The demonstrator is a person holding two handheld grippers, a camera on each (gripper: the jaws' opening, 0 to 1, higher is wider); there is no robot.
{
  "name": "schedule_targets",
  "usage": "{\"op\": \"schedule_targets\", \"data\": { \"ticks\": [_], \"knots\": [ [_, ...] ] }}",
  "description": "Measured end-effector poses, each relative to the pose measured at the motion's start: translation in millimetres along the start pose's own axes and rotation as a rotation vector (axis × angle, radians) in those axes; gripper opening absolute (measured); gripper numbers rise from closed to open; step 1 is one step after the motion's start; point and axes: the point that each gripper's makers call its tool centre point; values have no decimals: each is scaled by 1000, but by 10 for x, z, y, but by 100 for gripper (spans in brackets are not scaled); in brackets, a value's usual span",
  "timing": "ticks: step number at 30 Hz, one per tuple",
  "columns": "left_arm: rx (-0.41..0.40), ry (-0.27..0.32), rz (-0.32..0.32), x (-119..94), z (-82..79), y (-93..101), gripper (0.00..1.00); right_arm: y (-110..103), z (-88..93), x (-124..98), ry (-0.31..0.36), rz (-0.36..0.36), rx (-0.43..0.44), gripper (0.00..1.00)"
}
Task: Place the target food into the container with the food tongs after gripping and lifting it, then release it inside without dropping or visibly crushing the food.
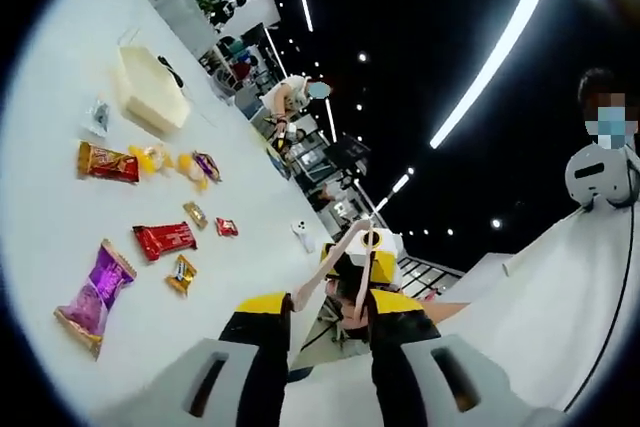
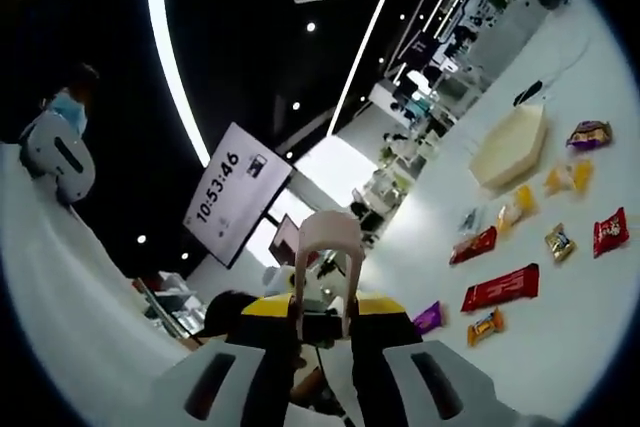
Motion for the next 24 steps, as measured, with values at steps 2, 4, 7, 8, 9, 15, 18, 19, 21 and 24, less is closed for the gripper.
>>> {"op": "schedule_targets", "data": {
  "ticks": [2, 4, 7, 8, 9, 15, 18, 19, 21, 24],
  "knots": [
    [15, 10, -2, -13, -15, 0, 29, 0, 12, -5, -7, -1, 0, 20],
    [14, 9, 1, -16, -18, 3, 28, -1, 13, -11, -9, -4, 4, 20],
    [16, 14, 4, -23, -30, 8, 26, 1, 8, -11, -11, -10, 11, 19],
    [15, 15, 6, -27, -35, 8, 25, 0, 8, -10, -13, -11, 10, 19],
    [13, 18, 5, -30, -43, 6, 24, 1, 10, -7, -14, -11, 10, 19],
    [-25, 3, 41, -80, -49, 43, 11, -21, 30, -8, -41, -25, 22, 16],
    [30, 7, 27, -105, -72, 38, 6, 0, 109, -22, -83, -14, 18, 15],
    [37, -1, 26, -113, -72, 31, 4, 12, 153, -34, -106, -8, 12, 15],
    [61, -22, 36, -122, -48, 38, 3, 8, 187, -36, -122, -5, 17, 14],
    [140, -40, 54, -130, -35, 80, 3, -26, 213, -43, -143, -6, -3, 14]
  ]
}}
Point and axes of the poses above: the point that each gripper's makers call its tool centre point, and the gripper's own axes: x roughly forward along the fingers, y roughly to its right, z roughly out of its underside, and after that the axes turned 9 degrees about x, right-handed
